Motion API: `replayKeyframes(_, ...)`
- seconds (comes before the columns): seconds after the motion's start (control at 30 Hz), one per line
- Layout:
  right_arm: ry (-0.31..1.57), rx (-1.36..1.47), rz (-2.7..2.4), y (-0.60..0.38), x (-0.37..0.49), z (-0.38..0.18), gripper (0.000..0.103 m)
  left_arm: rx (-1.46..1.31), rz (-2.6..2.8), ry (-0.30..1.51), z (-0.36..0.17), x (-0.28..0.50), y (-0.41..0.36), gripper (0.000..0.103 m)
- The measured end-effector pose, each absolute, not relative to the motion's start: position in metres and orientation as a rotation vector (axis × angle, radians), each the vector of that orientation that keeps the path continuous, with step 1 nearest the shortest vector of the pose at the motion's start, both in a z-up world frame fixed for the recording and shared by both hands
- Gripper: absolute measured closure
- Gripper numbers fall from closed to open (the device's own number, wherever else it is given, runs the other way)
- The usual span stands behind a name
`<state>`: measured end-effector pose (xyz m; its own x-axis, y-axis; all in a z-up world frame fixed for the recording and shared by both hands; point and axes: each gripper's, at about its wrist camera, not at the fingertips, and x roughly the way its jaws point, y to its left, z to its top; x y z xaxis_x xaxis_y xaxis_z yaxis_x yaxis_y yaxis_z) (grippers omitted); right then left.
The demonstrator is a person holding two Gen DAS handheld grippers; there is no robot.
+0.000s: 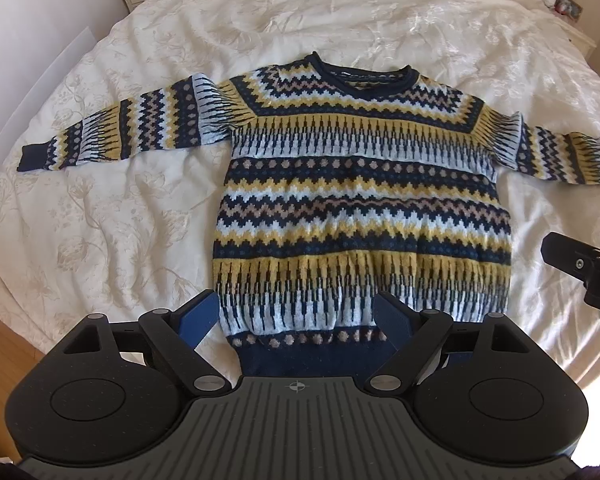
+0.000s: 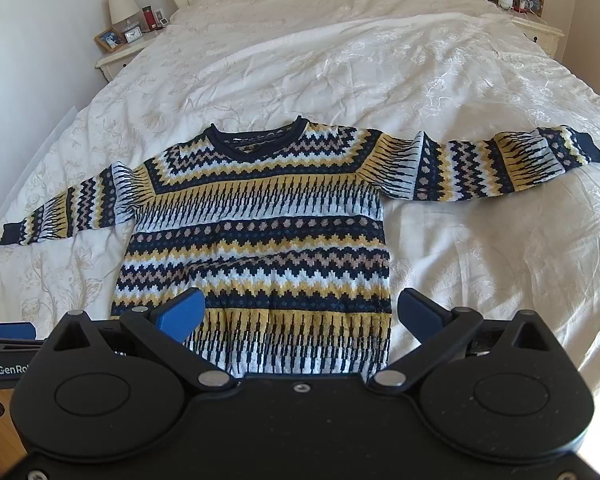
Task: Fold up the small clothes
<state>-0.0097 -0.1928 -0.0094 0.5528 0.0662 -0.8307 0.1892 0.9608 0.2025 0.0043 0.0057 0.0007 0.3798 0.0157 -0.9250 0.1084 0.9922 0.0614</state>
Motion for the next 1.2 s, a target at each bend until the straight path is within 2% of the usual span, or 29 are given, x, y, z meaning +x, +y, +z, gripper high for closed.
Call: replayKeyframes(1.2, 1.013, 0.304, -0.130, -0.173, 0.062, -0.013, 0.001, 0.126, -0.111, 1.235, -0.003, 0.087, 0.023, 0.020)
